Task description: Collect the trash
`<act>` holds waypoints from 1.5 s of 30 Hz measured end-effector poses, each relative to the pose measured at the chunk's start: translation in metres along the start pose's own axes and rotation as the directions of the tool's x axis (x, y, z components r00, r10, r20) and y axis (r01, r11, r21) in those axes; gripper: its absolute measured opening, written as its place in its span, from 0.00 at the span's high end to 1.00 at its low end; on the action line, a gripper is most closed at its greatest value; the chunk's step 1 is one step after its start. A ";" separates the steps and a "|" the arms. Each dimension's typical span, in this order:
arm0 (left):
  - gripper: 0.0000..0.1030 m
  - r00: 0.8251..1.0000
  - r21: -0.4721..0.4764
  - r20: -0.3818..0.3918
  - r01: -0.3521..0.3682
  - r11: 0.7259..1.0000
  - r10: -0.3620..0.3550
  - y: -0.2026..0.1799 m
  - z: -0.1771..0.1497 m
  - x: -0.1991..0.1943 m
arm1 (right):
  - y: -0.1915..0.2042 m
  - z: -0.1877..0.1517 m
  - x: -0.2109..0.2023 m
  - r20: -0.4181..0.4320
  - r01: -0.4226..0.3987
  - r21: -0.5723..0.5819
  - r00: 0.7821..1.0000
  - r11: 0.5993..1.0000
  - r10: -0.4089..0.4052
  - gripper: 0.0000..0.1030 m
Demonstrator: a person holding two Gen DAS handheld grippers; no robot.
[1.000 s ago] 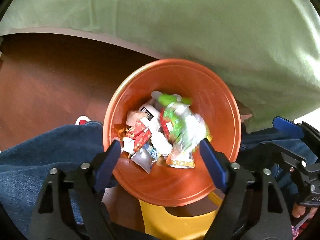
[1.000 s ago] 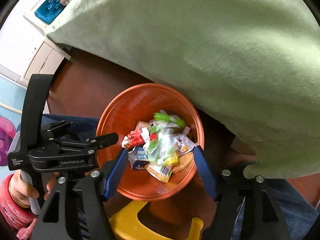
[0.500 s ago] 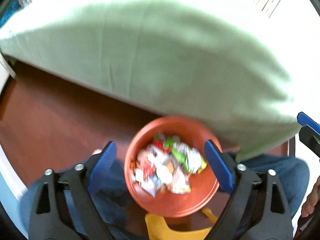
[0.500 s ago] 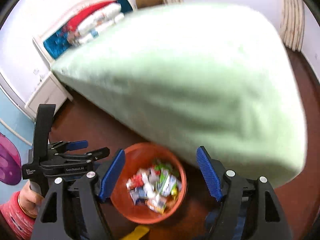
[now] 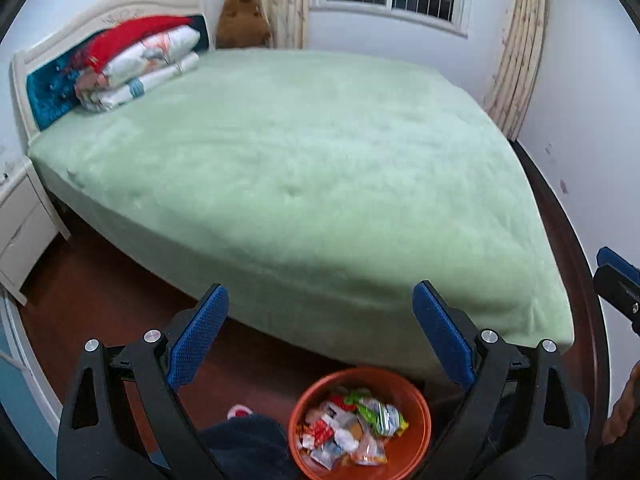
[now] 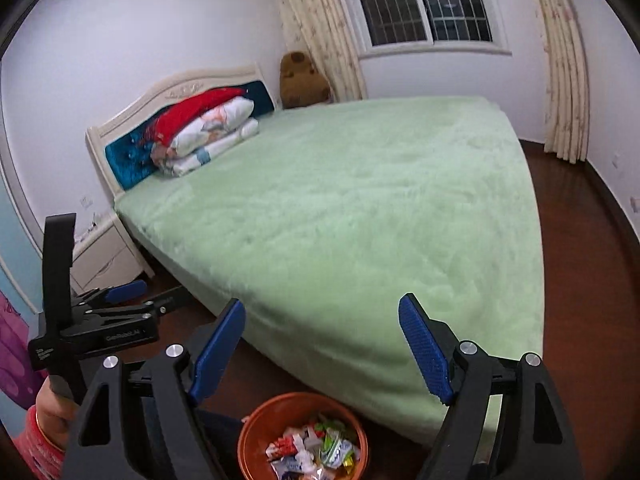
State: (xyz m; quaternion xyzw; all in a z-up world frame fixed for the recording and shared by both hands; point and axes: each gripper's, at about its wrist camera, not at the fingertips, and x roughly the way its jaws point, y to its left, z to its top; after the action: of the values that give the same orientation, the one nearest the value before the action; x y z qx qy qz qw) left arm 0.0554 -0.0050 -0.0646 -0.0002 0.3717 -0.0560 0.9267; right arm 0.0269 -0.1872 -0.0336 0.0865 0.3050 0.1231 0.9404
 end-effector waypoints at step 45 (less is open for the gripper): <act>0.12 0.992 -0.009 0.121 -0.034 0.999 0.035 -0.015 0.016 -0.041 | 0.005 0.007 -0.021 0.057 0.020 -0.016 0.998 1.000 -0.019 0.25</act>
State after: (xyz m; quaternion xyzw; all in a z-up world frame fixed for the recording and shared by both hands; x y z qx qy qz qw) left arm 0.0354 -0.0160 -0.0236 -0.0003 0.3152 -0.0384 0.9483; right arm 0.0138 -0.1891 -0.0158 0.0792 0.2779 0.1141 0.9505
